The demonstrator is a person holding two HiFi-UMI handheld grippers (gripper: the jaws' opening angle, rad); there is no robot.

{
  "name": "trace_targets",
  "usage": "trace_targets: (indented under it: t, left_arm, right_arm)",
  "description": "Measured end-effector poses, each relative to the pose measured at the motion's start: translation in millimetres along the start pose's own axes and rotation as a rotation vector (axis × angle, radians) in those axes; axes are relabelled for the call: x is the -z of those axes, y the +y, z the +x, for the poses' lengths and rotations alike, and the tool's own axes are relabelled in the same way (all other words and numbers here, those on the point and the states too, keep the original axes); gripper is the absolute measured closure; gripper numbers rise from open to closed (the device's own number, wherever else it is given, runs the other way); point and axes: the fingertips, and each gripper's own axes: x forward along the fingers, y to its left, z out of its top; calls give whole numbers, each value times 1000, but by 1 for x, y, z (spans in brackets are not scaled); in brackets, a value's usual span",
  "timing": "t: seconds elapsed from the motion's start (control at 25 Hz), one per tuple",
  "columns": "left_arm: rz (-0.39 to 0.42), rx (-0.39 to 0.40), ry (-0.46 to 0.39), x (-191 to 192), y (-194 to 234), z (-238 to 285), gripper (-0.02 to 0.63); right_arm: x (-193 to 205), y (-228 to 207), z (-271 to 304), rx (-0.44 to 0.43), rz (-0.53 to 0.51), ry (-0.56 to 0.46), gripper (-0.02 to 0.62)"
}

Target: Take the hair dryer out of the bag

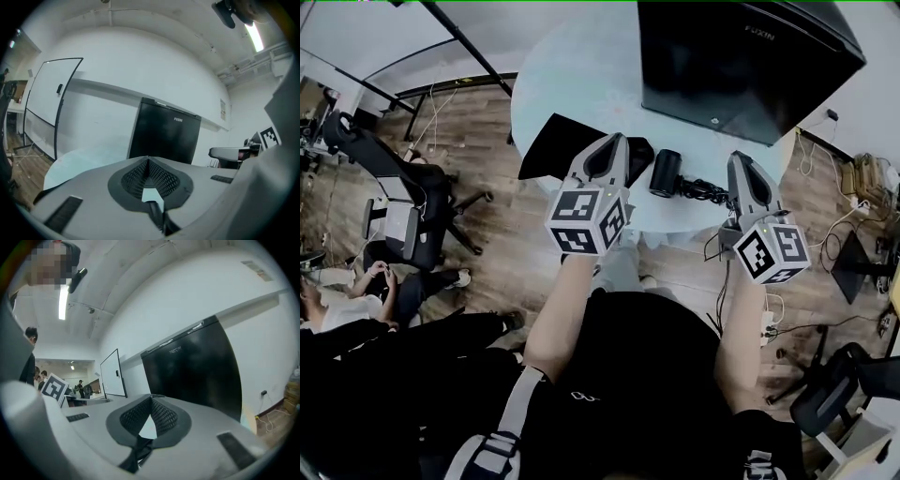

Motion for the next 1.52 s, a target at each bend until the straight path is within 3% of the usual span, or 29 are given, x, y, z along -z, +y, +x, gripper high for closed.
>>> trace_targets:
  t: [0.2, 0.36, 0.76, 1.52]
  left_arm:
    - [33, 60, -43, -5, -50, -6, 604]
    - [43, 90, -57, -4, -78, -12, 604]
    - [166, 60, -111, -8, -118, -28, 604]
    - [177, 67, -121, -9, -118, -36, 604]
  right_arm:
    - [-13, 6, -16, 48, -14, -39, 591]
    - [-18, 16, -27, 38, -25, -60, 592]
    - [-11, 33, -50, 23, -69, -51, 592]
    - [2, 35, -53, 72, -128, -37, 592]
